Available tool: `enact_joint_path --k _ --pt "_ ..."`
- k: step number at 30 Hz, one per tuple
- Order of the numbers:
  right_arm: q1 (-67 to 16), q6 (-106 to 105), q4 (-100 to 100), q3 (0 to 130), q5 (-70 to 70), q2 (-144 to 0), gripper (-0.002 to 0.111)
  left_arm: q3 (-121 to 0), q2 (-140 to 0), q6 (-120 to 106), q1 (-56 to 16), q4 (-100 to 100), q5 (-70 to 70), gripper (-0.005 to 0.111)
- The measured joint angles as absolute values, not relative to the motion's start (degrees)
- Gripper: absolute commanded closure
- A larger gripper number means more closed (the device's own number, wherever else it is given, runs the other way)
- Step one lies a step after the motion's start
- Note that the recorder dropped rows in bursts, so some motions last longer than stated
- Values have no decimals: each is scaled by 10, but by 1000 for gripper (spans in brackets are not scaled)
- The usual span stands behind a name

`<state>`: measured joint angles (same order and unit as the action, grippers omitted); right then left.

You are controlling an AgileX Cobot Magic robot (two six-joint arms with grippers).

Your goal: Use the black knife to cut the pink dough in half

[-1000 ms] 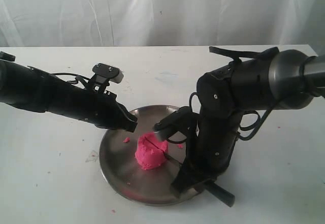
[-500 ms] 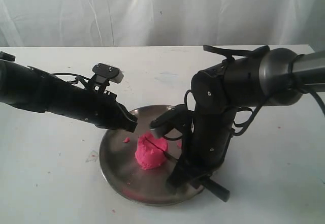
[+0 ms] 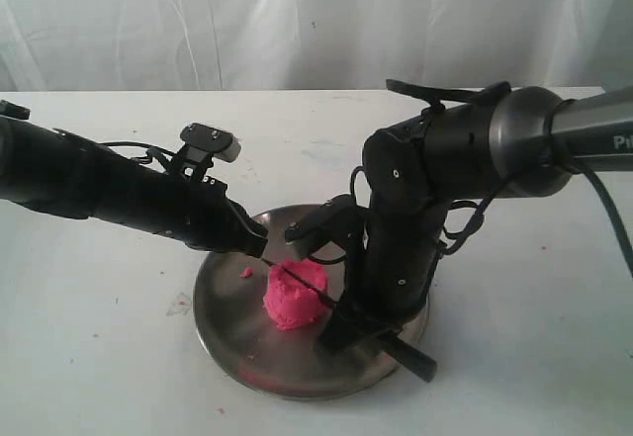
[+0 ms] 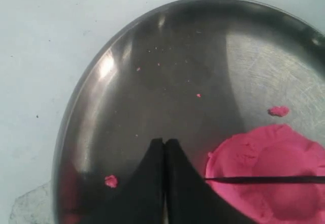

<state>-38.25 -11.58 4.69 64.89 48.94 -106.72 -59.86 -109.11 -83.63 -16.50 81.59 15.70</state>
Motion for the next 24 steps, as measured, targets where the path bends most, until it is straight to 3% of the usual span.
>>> enact_joint_path --k 24 --pt "-383 -119 48 656 493 -1076 103 -612 -1124 -842 -165 816 184 107"
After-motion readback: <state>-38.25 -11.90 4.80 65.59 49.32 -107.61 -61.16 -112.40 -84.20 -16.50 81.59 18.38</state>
